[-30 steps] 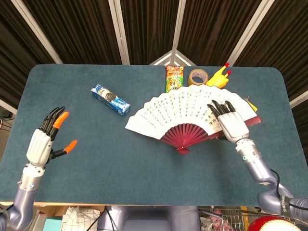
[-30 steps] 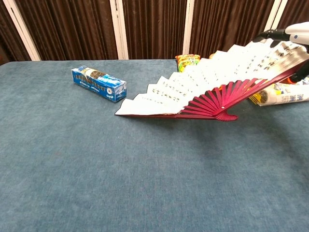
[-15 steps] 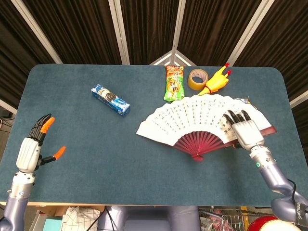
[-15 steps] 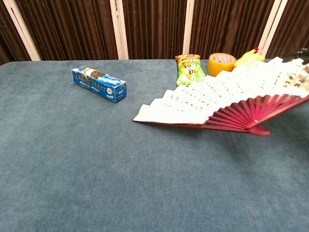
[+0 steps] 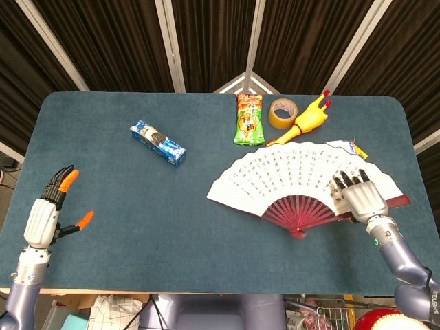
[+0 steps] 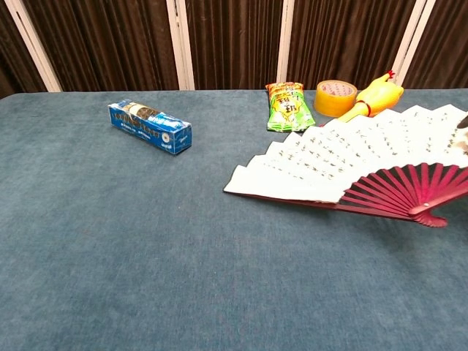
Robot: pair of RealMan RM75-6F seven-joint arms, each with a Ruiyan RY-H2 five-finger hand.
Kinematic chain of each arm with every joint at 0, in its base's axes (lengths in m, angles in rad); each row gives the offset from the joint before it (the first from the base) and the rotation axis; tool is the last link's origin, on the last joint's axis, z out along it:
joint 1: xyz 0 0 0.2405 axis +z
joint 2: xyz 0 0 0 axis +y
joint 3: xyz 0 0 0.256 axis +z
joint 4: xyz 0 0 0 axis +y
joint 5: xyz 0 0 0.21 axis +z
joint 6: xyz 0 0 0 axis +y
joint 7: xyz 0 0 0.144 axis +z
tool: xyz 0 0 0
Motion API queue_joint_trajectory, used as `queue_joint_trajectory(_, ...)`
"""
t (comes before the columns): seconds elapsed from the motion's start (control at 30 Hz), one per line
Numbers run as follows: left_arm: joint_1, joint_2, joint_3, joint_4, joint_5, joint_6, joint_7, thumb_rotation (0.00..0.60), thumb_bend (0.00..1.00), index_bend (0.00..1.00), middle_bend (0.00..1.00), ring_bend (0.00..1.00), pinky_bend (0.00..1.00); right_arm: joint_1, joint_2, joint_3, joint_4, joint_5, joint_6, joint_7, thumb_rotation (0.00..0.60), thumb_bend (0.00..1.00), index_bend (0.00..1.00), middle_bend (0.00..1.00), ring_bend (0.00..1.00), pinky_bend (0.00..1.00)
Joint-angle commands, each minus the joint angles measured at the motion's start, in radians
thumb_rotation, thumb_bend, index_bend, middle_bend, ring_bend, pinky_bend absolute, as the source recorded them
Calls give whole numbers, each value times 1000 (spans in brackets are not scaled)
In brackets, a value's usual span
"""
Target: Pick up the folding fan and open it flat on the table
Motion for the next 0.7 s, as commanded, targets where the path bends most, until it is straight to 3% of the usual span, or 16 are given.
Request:
queue_joint_trajectory(0.03,0,-2,1,0,2,-4,4,600,378,60,0,0,104,81,45,-43,-87,147,0,-216,600,341,0,0,204,54)
queue_joint_trajectory(0.23,1,-10,1,6,0,-23,10,600,379,62,0,0,104,221,-19,-66,-150,305,133,-578,600,341,0,0,204,70)
queue_joint_trajectory(0.4,1,-15,0,13,1,-31,10,600,379,63,0,0,104,288,-44,-49,-203,452,172,-675,600,341,0,0,208,72)
queue_joint_trajectory(0.57,8,-10,-7,14,-1,-26,-1,600,379,66,0,0,104,295,12,7,-294,561,121,-551,600,341,0,0,210,72)
queue_joint_trajectory(0.7,12,-3,-7,10,1,-23,-7,600,379,67,0,0,104,215,113,123,-372,560,-30,-223,600,341,0,0,210,72)
